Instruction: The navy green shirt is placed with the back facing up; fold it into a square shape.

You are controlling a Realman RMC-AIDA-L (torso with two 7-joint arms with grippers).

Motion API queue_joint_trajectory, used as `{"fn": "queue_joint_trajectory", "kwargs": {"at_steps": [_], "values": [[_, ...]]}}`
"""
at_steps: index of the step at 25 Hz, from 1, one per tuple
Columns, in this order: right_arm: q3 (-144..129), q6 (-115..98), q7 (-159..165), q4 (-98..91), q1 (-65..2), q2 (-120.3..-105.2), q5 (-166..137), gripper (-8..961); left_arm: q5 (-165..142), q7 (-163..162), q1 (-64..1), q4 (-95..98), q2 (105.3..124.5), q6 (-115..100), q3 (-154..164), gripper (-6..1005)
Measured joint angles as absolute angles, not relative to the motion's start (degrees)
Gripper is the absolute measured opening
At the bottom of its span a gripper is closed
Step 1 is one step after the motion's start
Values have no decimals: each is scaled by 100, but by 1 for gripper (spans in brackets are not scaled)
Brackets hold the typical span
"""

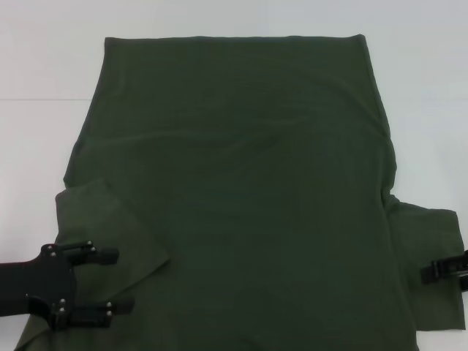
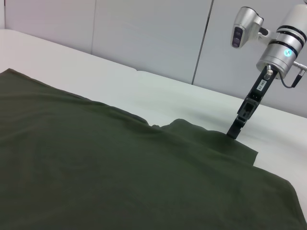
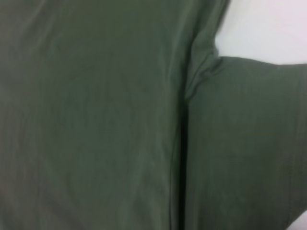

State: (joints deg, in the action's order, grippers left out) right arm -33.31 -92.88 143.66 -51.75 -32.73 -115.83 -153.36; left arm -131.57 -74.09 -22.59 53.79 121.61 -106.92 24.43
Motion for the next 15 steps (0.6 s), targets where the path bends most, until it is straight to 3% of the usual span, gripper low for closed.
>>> {"fn": "queue_joint_trajectory", "kwargs": {"at_steps": [13, 15], "values": [[-3493, -9176, 14357, -5209, -3314, -11587, -15363, 905, -13151, -7474, -2291, 5362, 12110, -10687, 2434, 849], [-3587, -9148, 14386, -5210, -3314, -11589, -15368, 767, -13149, -7475, -2292, 5362, 12110, -10687, 2434, 849]]}}
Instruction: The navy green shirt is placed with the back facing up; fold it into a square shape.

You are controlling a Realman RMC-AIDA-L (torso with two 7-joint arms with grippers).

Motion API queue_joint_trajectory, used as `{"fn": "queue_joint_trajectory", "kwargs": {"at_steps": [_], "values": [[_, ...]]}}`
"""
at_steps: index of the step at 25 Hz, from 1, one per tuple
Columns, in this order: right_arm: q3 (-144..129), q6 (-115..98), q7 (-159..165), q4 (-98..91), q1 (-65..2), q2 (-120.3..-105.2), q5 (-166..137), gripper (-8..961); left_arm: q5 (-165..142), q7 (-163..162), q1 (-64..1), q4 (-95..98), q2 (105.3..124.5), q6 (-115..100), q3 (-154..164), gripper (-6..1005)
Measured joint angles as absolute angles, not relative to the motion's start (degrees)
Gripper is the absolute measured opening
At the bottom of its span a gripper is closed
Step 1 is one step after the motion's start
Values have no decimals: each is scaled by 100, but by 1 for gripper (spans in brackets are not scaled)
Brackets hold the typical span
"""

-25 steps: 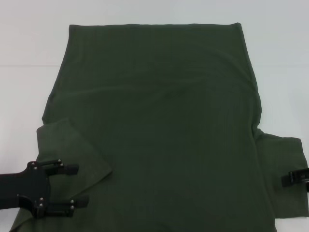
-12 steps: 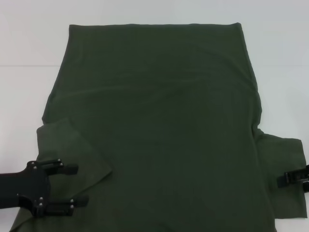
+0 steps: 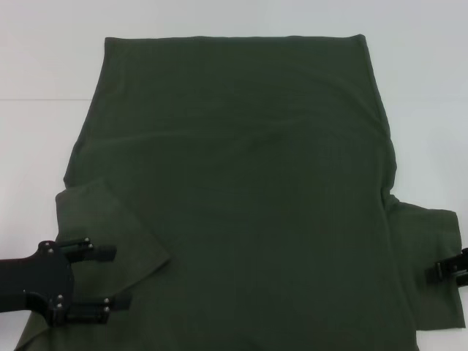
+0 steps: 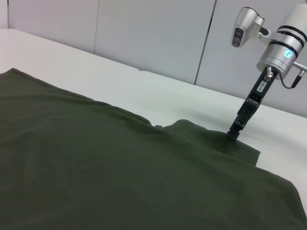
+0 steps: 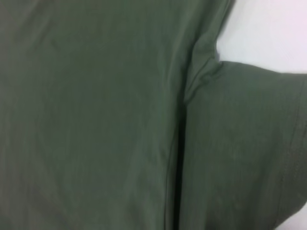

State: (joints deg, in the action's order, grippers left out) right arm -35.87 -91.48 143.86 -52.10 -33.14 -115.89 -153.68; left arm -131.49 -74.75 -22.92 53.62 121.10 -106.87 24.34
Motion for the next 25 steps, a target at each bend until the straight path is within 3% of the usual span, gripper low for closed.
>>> {"fn": "queue_joint_trajectory", "kwargs": {"at_steps": [6, 12, 25], "values": [[-3667, -9142, 14430, -5209, -3352, -11590, -15372, 462, -13148, -7478, -2294, 5367, 12110, -10687, 2434, 849], [-3699, -9139, 14440, -5211, -3372, -11585, -15382, 235, -13148, -7479, -2290, 5372, 12110, -10686, 2427, 849], [-3748, -9158, 14361, -5240, -3366, -11544, -15409, 78, -13148, -7480, -2267, 5367, 12107, -10718, 2331, 849]]}}
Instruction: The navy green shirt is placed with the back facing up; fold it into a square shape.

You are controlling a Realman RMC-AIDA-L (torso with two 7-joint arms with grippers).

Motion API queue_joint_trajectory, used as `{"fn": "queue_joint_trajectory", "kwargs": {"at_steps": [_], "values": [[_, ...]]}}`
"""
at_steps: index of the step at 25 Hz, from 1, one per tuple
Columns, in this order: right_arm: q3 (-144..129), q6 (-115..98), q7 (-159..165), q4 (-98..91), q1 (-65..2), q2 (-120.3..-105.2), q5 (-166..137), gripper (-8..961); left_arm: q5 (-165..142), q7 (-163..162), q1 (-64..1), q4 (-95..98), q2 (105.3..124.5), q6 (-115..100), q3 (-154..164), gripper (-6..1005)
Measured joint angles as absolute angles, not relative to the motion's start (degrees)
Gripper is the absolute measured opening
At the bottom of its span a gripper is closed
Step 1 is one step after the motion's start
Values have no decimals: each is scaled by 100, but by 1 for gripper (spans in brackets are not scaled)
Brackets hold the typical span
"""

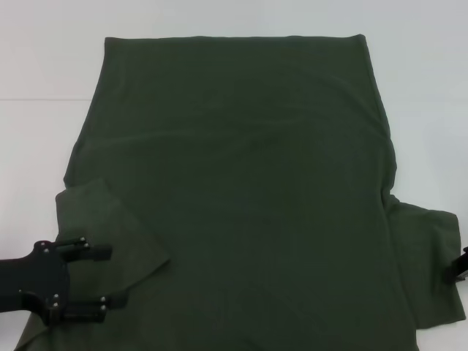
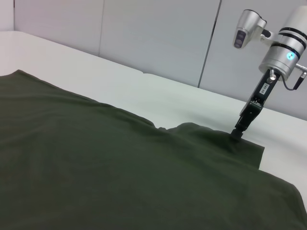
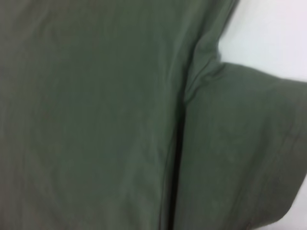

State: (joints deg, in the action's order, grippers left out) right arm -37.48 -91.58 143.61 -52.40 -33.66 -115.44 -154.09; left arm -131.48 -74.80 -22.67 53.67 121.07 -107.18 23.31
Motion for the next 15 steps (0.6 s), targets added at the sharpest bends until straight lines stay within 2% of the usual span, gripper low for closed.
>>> {"fn": "queue_joint_trajectory", "kwargs": {"at_steps": [6, 11, 15], "values": [[-3542, -9318, 14235, -5524, -3297, -11492, -15389, 55, -13148, -7479, -2267, 5355, 12101, -10732, 2285, 849], [-3232, -9459, 14176, -5711, -3286, -11396, -15347, 3, -13148, -7484, -2267, 5353, 12101, -10733, 2284, 849], [-3077, -9639, 14136, -5888, -3285, -11320, -15098, 3, -13148, -7546, -2267, 5374, 12089, -10743, 2285, 848]]}}
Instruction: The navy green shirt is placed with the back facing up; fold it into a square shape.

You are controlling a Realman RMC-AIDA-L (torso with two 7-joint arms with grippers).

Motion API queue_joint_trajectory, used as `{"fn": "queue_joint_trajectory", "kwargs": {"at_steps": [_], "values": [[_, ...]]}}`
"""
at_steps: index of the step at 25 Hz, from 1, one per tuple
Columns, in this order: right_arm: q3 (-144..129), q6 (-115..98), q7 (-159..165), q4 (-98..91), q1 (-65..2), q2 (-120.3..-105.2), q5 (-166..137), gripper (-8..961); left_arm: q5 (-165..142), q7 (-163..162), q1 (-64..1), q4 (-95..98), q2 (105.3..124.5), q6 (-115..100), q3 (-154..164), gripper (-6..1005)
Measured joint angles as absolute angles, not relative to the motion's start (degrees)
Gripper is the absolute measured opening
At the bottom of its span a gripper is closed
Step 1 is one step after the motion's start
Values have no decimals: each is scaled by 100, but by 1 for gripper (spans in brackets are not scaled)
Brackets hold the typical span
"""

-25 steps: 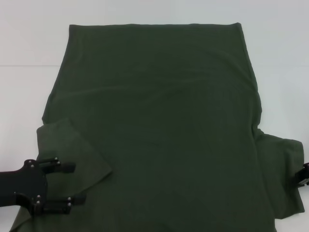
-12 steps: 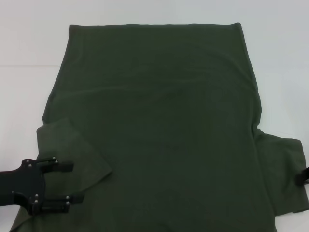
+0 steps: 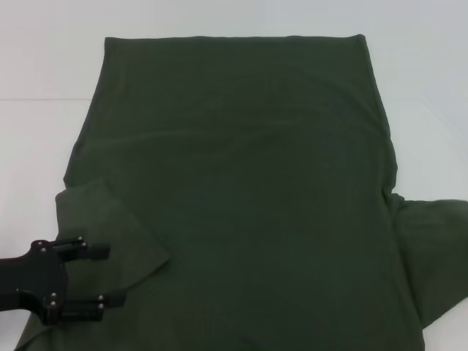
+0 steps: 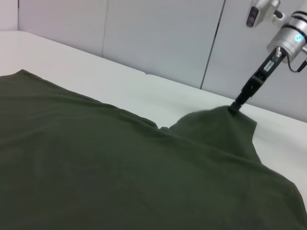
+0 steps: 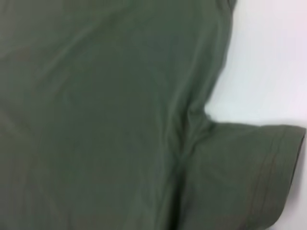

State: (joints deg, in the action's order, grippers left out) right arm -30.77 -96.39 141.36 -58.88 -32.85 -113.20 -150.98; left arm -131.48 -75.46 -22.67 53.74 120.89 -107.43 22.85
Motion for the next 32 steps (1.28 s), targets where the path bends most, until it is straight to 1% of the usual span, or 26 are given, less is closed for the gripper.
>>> {"fn": "queue_joint_trajectory", "kwargs": {"at_steps": [4, 15, 19, 25, 32], "values": [[-3072, -9707, 14155, -5959, -3347, -11258, -14940, 3, -13148, -7553, -2272, 5376, 12081, -10749, 2285, 848], [-3079, -9815, 14180, -6044, -3644, -11197, -14923, 3, -13150, -7559, -2282, 5370, 12057, -10749, 2285, 848], [-3136, -9852, 14177, -6043, -3797, -11203, -14913, 4, -13150, -7600, -2288, 5370, 12055, -10749, 2284, 848], [-3574, -9877, 14207, -5953, -4161, -11329, -14908, 4, -13148, -7617, -2299, 5368, 12044, -10748, 2284, 848], [-4389, -9647, 14285, -5728, -4612, -11656, -14955, 4, -13148, -7620, -2273, 5376, 12052, -10754, 2292, 848]]}}
